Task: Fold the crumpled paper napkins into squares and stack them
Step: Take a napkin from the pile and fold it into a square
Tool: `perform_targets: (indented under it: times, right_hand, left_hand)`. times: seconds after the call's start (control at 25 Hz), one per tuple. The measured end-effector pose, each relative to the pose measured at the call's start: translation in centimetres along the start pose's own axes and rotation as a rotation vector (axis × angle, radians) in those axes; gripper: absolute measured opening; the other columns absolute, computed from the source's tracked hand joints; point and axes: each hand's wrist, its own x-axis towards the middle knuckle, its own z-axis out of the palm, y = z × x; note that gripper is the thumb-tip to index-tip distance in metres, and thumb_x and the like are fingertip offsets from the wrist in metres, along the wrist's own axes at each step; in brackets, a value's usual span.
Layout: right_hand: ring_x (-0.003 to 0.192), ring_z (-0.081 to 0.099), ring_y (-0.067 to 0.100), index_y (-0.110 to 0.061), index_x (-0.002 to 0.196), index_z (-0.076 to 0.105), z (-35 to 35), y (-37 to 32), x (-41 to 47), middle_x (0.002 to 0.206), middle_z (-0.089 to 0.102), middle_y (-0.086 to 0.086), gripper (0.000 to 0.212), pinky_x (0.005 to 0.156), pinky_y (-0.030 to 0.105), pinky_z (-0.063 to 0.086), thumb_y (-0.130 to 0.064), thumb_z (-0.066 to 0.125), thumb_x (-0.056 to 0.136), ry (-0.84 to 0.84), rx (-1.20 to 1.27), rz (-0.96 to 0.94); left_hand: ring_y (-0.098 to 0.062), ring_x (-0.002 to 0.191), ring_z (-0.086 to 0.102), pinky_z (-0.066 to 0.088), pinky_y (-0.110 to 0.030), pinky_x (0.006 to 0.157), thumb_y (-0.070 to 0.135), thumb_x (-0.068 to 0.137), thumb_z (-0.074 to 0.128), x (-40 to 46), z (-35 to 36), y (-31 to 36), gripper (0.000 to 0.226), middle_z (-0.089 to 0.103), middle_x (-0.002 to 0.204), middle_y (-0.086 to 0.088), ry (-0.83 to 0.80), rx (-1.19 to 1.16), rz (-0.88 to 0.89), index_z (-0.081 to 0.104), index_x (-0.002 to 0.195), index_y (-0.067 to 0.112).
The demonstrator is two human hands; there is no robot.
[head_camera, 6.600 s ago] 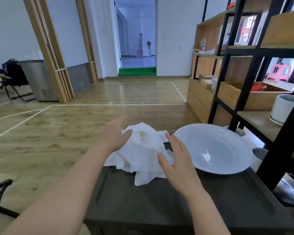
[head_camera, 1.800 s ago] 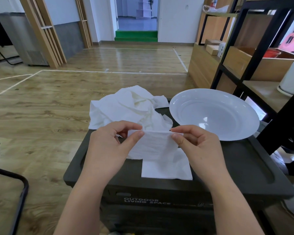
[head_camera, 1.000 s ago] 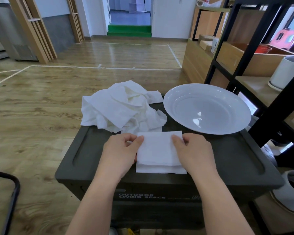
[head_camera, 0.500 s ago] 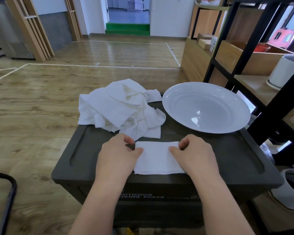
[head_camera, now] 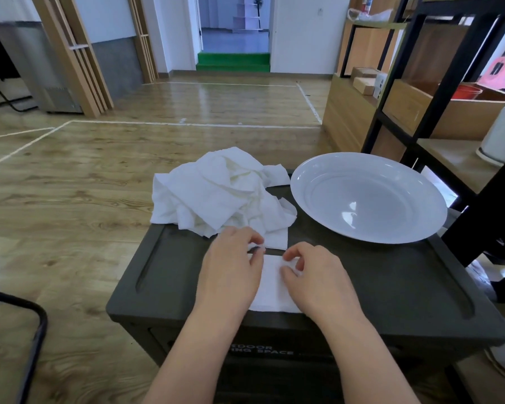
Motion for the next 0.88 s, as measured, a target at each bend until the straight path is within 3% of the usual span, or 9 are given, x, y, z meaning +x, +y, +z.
perform_targets:
  times: [0.12, 0.2, 0.32, 0.48, 0.64, 0.72, 0.8, 0.88]
  right_hand:
    - [0.072, 0.048, 0.000, -0.035, 0.106, 0.057, -0.3, -0.1, -0.1, 0.093, 0.051, -0.013, 0.017, 0.054, 0.010, 0.031, -0.030, 0.058, 0.090, -0.007, 0.047, 0.004]
    - [0.074, 0.051, -0.001, -0.035, 0.103, 0.059, -0.6, -0.2, -0.2, 0.087, 0.052, -0.017, 0.016, 0.056, 0.009, 0.034, -0.028, 0.060, 0.089, 0.002, 0.109, 0.009]
    - [0.073, 0.054, -0.003, -0.037, 0.097, 0.060, -0.7, -0.5, -0.3, 0.084, 0.056, -0.018, 0.014, 0.059, 0.005, 0.036, -0.028, 0.063, 0.087, 0.067, 0.187, -0.027]
    - [0.073, 0.057, -0.004, -0.039, 0.091, 0.060, -1.0, -0.6, 0.1, 0.080, 0.059, -0.021, 0.013, 0.057, 0.004, 0.037, -0.027, 0.064, 0.087, 0.130, 0.265, -0.046]
    - [0.079, 0.055, -0.009, -0.041, 0.087, 0.061, -1.7, -0.2, 0.3, 0.077, 0.060, -0.021, 0.019, 0.056, 0.004, 0.041, -0.023, 0.064, 0.086, 0.185, 0.368, -0.068]
    - [0.087, 0.052, -0.012, -0.050, 0.093, 0.055, -2.3, -0.4, 0.2, 0.089, 0.059, -0.025, 0.030, 0.063, 0.001, 0.042, -0.025, 0.068, 0.083, 0.212, 0.474, -0.134]
    - [0.104, 0.044, -0.016, -0.060, 0.109, 0.043, -2.8, -1.2, -0.3, 0.112, 0.048, -0.037, 0.047, 0.075, -0.001, 0.040, -0.039, 0.070, 0.076, 0.204, 0.558, -0.239]
    - [0.119, 0.039, -0.012, -0.060, 0.120, 0.040, -3.2, -1.8, -0.8, 0.125, 0.041, -0.042, 0.055, 0.086, 0.007, 0.041, -0.051, 0.066, 0.073, 0.187, 0.625, -0.332]
  left_hand:
    - [-0.022, 0.102, 0.045, 0.036, -0.026, 0.077, 0.016, 0.077, 0.072, 2.0, -1.8, -1.3, 0.043, 0.050, 0.119, -0.002, 0.245, 0.185, 0.035, 0.058, 0.117, 0.022]
    - [-0.028, 0.109, 0.041, 0.038, -0.035, 0.086, 0.021, 0.074, 0.076, 3.3, -2.2, -1.7, 0.051, 0.046, 0.126, -0.004, 0.277, 0.199, 0.016, 0.056, 0.121, 0.020]
    - [-0.031, 0.110, 0.041, 0.035, -0.037, 0.087, 0.021, 0.078, 0.072, 6.2, -2.2, -1.3, 0.041, 0.050, 0.128, -0.005, 0.314, 0.237, 0.098, 0.060, 0.118, 0.019]
    - [-0.026, 0.121, 0.034, 0.018, -0.029, 0.094, 0.018, 0.087, 0.058, 10.1, -2.5, -0.6, 0.027, 0.049, 0.133, 0.003, 0.129, 0.427, 0.116, 0.065, 0.112, 0.026]
    - [-0.022, 0.114, 0.045, 0.020, -0.027, 0.088, 0.015, 0.092, 0.056, 10.1, -4.3, 0.4, 0.015, 0.065, 0.109, 0.006, 0.212, 0.297, 0.181, 0.070, 0.094, 0.021]
    - [-0.019, 0.108, 0.052, 0.020, -0.025, 0.087, 0.010, 0.090, 0.058, 8.5, -5.7, 1.5, 0.013, 0.067, 0.096, 0.009, 0.248, 0.161, 0.305, 0.067, 0.090, 0.019]
    - [-0.011, 0.100, 0.051, 0.020, -0.026, 0.087, 0.013, 0.087, 0.059, 6.2, -6.8, 2.7, 0.013, 0.063, 0.087, 0.018, 0.253, 0.108, 0.449, 0.066, 0.086, 0.023]
    - [-0.006, 0.095, 0.049, 0.023, -0.027, 0.090, 0.018, 0.086, 0.058, 3.7, -7.1, 4.0, 0.014, 0.061, 0.083, 0.024, 0.158, 0.065, 0.533, 0.067, 0.087, 0.029]
